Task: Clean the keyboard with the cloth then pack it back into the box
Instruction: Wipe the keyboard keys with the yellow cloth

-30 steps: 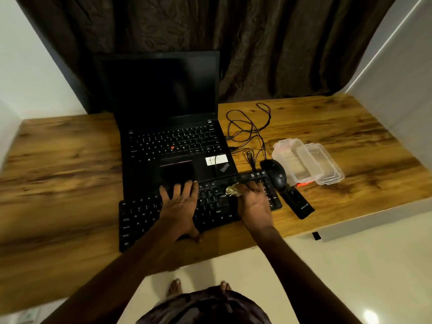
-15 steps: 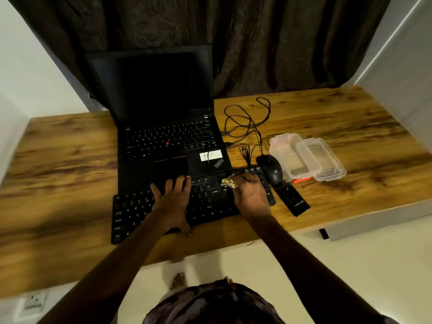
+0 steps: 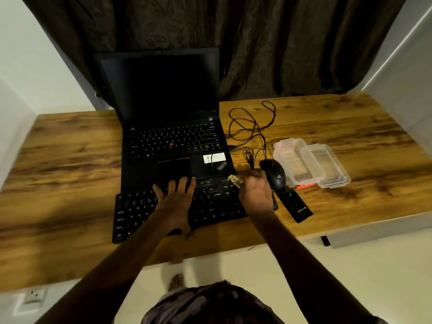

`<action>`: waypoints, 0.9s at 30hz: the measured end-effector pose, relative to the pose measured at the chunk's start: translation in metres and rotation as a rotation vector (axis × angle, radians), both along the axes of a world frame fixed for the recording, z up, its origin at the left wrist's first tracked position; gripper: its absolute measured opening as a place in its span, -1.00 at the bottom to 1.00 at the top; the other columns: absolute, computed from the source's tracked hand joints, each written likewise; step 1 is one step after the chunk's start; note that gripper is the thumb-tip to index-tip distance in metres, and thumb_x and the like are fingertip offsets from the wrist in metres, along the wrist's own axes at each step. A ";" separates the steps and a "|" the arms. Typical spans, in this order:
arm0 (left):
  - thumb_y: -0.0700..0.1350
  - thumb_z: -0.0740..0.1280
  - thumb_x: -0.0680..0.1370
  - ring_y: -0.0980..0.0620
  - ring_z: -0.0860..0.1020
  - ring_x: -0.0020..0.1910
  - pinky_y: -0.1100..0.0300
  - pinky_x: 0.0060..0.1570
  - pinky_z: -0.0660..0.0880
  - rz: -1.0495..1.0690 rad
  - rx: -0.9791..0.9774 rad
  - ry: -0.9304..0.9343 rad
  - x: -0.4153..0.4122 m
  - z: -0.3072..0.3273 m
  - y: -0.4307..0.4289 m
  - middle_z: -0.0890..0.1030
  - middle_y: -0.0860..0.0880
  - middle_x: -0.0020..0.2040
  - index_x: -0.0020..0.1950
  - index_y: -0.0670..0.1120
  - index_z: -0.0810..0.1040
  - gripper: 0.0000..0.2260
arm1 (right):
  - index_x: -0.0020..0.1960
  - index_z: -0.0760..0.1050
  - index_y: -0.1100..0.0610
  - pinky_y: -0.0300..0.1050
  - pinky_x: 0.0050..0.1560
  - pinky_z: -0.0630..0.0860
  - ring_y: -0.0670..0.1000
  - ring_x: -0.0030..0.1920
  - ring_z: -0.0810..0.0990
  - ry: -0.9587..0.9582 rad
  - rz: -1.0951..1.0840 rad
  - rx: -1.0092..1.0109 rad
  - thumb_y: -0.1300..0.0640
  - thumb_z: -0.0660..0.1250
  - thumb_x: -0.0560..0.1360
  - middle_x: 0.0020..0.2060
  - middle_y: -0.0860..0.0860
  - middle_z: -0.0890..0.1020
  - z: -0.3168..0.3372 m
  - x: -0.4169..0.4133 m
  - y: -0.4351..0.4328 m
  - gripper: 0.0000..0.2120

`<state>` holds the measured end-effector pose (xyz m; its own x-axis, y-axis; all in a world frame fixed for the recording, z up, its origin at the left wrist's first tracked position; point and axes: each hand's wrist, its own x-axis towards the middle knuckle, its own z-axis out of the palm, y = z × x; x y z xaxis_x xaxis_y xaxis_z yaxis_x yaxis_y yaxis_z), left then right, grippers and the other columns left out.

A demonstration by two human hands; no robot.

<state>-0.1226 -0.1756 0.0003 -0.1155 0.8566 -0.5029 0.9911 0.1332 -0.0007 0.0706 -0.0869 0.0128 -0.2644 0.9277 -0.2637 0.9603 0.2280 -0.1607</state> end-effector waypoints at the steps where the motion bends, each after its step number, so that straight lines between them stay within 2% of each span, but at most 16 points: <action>1: 0.21 0.66 0.10 -0.21 -0.04 0.54 -0.53 0.37 -0.02 0.002 -0.004 0.004 0.000 0.001 0.000 -0.10 -0.07 0.56 0.59 -0.03 -0.31 0.41 | 0.41 0.35 -0.03 0.05 0.47 0.24 0.12 0.44 0.26 0.000 -0.026 0.043 0.22 0.26 0.56 0.41 0.07 0.37 0.000 0.002 0.002 -0.55; 4: 0.21 0.65 0.10 -0.22 -0.04 0.54 -0.53 0.36 -0.03 -0.003 -0.006 0.014 0.001 0.001 0.001 -0.11 -0.08 0.56 0.59 -0.04 -0.31 0.41 | 0.39 0.37 -0.10 0.14 0.51 0.10 0.13 0.49 0.15 -0.028 0.111 0.093 0.23 0.28 0.53 0.44 0.05 0.33 0.000 -0.008 0.003 -0.52; 6: 0.22 0.65 0.09 -0.21 -0.04 0.54 -0.54 0.36 -0.04 -0.006 0.002 0.015 0.000 0.000 0.001 -0.10 -0.08 0.55 0.59 -0.04 -0.31 0.42 | 0.37 0.39 -0.17 0.17 0.49 0.05 0.10 0.47 0.18 0.008 0.236 0.108 0.23 0.29 0.53 0.41 -0.01 0.39 0.000 -0.016 0.006 -0.51; 8: 0.22 0.65 0.10 -0.22 -0.04 0.54 -0.54 0.36 -0.04 -0.006 0.004 0.011 0.000 0.000 0.000 -0.11 -0.08 0.56 0.59 -0.04 -0.30 0.41 | 0.33 0.42 -0.21 0.19 0.47 0.07 0.07 0.45 0.22 0.042 0.298 0.111 0.20 0.33 0.52 0.38 -0.06 0.44 0.001 -0.015 0.013 -0.53; 13: 0.23 0.64 0.13 -0.23 -0.05 0.54 -0.53 0.36 -0.04 -0.010 0.009 0.008 -0.001 -0.002 0.000 -0.11 -0.09 0.56 0.59 -0.03 -0.30 0.39 | 0.36 0.41 -0.24 0.26 0.49 0.10 0.06 0.44 0.21 -0.032 0.247 0.120 0.23 0.37 0.49 0.41 -0.06 0.40 0.003 0.012 0.036 -0.45; 16: 0.25 0.63 0.13 -0.23 -0.06 0.54 -0.54 0.36 -0.05 -0.018 0.005 0.019 0.000 -0.002 0.000 -0.12 -0.11 0.56 0.59 -0.04 -0.32 0.39 | 0.32 0.44 -0.25 0.27 0.48 0.11 0.06 0.43 0.24 -0.008 0.309 0.138 0.23 0.38 0.49 0.41 -0.08 0.40 0.002 0.003 0.035 -0.47; 20: 0.32 0.59 0.13 -0.23 -0.03 0.54 -0.54 0.36 -0.07 -0.027 0.021 0.025 -0.001 -0.003 0.002 -0.10 -0.12 0.57 0.59 -0.06 -0.32 0.39 | 0.34 0.46 -0.17 0.15 0.42 0.28 0.06 0.39 0.31 0.037 0.438 0.101 0.28 0.35 0.50 0.35 -0.10 0.48 -0.003 -0.020 0.026 -0.49; 23: 0.44 0.53 0.09 -0.21 -0.01 0.54 -0.54 0.36 -0.13 0.021 0.056 -0.006 0.002 -0.003 0.002 -0.06 -0.11 0.56 0.59 -0.07 -0.30 0.41 | 0.32 0.44 -0.21 0.02 0.38 0.37 0.05 0.35 0.37 0.023 0.329 0.112 0.28 0.33 0.52 0.38 -0.07 0.44 -0.007 -0.009 0.031 -0.50; 27: 0.49 0.48 0.05 -0.17 0.02 0.52 -0.49 0.37 -0.15 0.049 0.169 -0.020 0.021 0.000 0.007 -0.02 -0.10 0.54 0.59 -0.12 -0.26 0.43 | 0.35 0.42 -0.12 0.02 0.34 0.42 0.06 0.26 0.46 0.020 0.046 0.046 0.20 0.29 0.57 0.29 0.05 0.50 -0.008 0.018 0.040 -0.59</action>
